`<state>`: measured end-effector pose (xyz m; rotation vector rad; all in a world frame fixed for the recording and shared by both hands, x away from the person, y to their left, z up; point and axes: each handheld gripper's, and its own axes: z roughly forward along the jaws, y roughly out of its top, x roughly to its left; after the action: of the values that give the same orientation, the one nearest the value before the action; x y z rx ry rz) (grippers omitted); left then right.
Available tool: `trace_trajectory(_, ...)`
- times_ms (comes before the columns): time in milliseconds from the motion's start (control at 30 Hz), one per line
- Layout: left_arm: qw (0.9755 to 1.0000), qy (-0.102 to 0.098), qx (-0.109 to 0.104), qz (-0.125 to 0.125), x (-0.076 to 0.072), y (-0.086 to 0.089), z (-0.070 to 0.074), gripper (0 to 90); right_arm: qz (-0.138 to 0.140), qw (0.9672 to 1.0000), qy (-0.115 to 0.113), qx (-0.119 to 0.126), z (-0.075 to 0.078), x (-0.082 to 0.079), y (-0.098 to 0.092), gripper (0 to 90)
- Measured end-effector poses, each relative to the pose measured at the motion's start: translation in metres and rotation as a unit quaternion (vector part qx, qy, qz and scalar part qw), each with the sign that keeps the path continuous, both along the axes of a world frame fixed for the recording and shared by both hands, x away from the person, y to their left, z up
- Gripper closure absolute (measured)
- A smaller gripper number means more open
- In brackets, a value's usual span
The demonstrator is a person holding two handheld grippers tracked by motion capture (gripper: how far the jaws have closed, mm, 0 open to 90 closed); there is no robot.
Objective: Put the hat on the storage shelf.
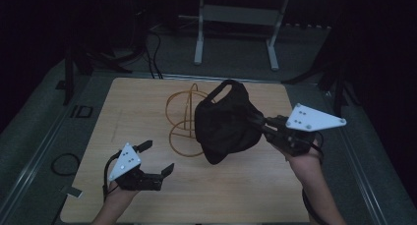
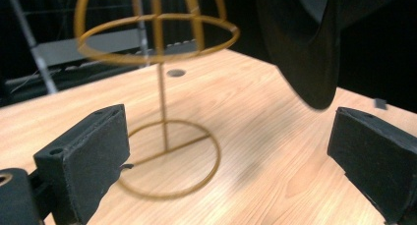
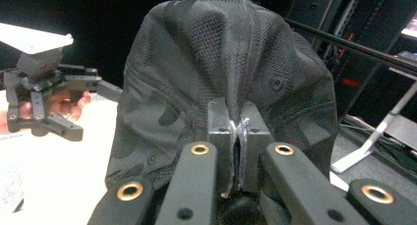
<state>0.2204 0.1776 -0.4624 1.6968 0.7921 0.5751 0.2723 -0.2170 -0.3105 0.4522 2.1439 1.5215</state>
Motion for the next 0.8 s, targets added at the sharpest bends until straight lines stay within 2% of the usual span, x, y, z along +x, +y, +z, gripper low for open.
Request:
trace_trajectory(167, 0.9996, 0.005, -0.007, 0.026, -0.003, 0.016, -0.014, 2.9, 0.002, 0.9998, 0.005, -0.020, 0.010, 0.020, 0.021, 86.9)
trace_trajectory(333, 0.9990, 0.009, 0.009, 0.043, -0.007, 0.023, -0.027, 2.9, -0.003, 0.9992, 0.016, -0.036, 0.016, 0.042, 0.043, 86.8)
trace_trajectory(400, 0.9986, 0.008, 0.008, 0.052, -0.008, 0.026, -0.032, 2.9, -0.005, 0.9989, 0.023, -0.041, 0.017, 0.051, 0.051, 86.7)
trace_trajectory(533, 0.9977, 0.013, 0.009, 0.067, -0.011, 0.030, -0.042, 2.9, -0.006, 0.9982, 0.036, -0.048, 0.015, 0.062, 0.063, 86.6)
trace_trajectory(567, 0.9975, 0.018, 0.008, 0.067, -0.011, 0.031, -0.046, 2.9, -0.008, 0.9974, 0.051, -0.051, 0.012, 0.070, 0.073, 86.5)
trace_trajectory(600, 0.9974, 0.021, 0.009, 0.068, -0.011, 0.031, -0.049, 2.9, -0.010, 0.9970, 0.055, -0.053, 0.010, 0.072, 0.076, 86.5)
trace_trajectory(800, 0.9971, 0.025, 0.003, 0.071, -0.011, 0.033, -0.056, 2.9, -0.015, 0.9952, 0.073, -0.064, 0.001, 0.084, 0.091, 86.4)
